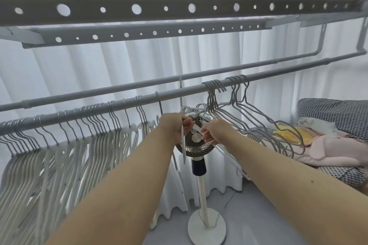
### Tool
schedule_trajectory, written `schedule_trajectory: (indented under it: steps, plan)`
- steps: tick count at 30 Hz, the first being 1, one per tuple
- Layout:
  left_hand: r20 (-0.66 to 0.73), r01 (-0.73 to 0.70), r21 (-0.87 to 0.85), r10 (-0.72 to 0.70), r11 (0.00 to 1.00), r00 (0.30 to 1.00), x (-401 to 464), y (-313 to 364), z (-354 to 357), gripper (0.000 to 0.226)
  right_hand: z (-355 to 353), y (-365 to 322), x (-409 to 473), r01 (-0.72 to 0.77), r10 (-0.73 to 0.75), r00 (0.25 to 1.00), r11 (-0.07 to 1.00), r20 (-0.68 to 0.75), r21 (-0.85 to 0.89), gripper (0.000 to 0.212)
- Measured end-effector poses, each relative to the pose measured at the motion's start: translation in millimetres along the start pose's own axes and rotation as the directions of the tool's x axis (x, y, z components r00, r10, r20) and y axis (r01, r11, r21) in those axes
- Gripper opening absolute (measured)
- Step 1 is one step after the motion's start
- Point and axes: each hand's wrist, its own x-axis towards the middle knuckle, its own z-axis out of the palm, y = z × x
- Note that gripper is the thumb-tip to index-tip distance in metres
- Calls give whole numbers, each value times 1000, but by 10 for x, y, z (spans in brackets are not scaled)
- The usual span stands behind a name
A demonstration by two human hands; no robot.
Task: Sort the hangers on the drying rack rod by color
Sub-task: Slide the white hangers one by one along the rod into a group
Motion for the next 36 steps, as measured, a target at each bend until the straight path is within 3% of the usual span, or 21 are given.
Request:
schedule_trajectory:
  steps: [4, 7, 11, 16, 19, 20, 21, 22, 23, 24, 25, 29, 36]
  plan:
    - [-46, 6, -50, -9, 999, 999, -91, 122, -9, 14, 86, -11, -3, 4, -4, 1000, 1000, 6, -15, 25]
    - [16, 51, -56, -50, 997, 999, -282, 47, -77, 21, 82, -30, -13, 27, -28, 999, 1000, -23, -9, 22]
    - [92, 127, -126, -116, 984, 989, -468, 21, -162, 16, 106, -81, -83, 142, -146, 987, 988, -61, -60, 34]
    - [275, 172, 15, -170, 985, 946, -872, 22, -137, 15, 198, -158, -230, 217, -216, 976, 975, -14, 53, 46]
    - [147, 11, 219, -44, 976, 988, -865, 8, -196, 33, 222, -115, -221, 238, -226, 969, 961, -99, 140, 52]
    - [48, -101, 347, 90, 932, 995, -800, 1, -269, 36, 216, -97, -216, 218, -194, 971, 958, -140, 185, 53]
    - [-35, -208, 567, 276, 797, 961, -720, -5, -364, 38, 207, -73, -196, 204, -166, 968, 957, -188, 208, 53]
    - [-61, -244, 790, 468, 563, 882, -630, -30, -471, 40, 194, -46, -192, 182, -131, 964, 960, -234, 214, 51]
    - [-46, -203, 919, 601, 339, 798, -570, -55, -565, 45, 185, -15, -179, 160, -95, 956, 962, -279, 221, 50]
    - [-42, -139, 964, 647, 226, 761, -513, -81, -639, 54, 180, 1, -182, 131, -47, 945, 961, -324, 243, 48]
    - [-61, -88, 976, 640, 198, 766, -470, -99, -670, 65, 171, 12, -196, 105, 0, 930, 959, -368, 264, 48]
    - [-83, -34, 980, 551, 199, 831, -309, -202, -678, 89, 69, 59, -272, 9, 71, 825, 990, -561, 138, 64]
    - [-123, -96, 897, 452, 431, 883, -161, -267, -738, 61, -115, 96, -345, 30, 8, 681, 999, -732, 38, 58]
